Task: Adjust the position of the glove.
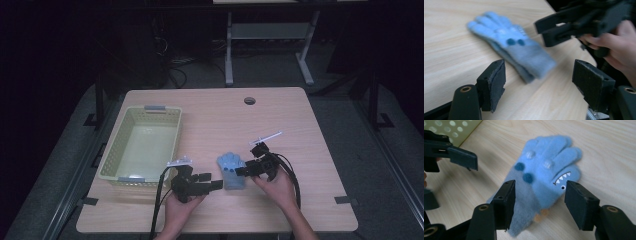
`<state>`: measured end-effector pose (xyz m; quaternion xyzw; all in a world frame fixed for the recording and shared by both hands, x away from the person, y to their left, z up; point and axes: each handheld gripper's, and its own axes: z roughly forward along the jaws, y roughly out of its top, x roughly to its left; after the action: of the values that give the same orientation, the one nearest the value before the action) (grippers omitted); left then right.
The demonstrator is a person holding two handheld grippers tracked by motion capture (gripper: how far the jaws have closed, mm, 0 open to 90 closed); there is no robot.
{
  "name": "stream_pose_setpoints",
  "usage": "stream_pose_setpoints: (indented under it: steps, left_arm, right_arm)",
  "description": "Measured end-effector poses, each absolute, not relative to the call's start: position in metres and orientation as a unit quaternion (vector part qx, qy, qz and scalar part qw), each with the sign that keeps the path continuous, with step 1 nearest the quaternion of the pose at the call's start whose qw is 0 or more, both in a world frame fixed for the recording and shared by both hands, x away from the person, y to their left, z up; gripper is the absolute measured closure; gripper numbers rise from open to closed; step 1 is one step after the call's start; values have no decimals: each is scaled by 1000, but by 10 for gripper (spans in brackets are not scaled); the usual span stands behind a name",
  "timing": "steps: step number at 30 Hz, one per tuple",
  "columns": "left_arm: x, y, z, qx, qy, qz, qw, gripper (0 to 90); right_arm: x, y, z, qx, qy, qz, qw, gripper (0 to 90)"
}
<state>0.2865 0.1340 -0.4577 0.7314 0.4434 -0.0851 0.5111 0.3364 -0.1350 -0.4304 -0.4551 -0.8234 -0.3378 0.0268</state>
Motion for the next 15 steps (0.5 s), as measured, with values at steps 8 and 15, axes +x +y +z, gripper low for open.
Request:
stream_pose_setpoints:
  steps: [8,15]
  left_arm:
    - [298,126,-466,709,485,-111,500,244]
    - [302,115,-471,707,493,-131,489,283]
  right_arm:
    - [331,-142,-436,-481,-801,-354,39,406]
    - [327,-145,-443,-496,-787,-364,51,414]
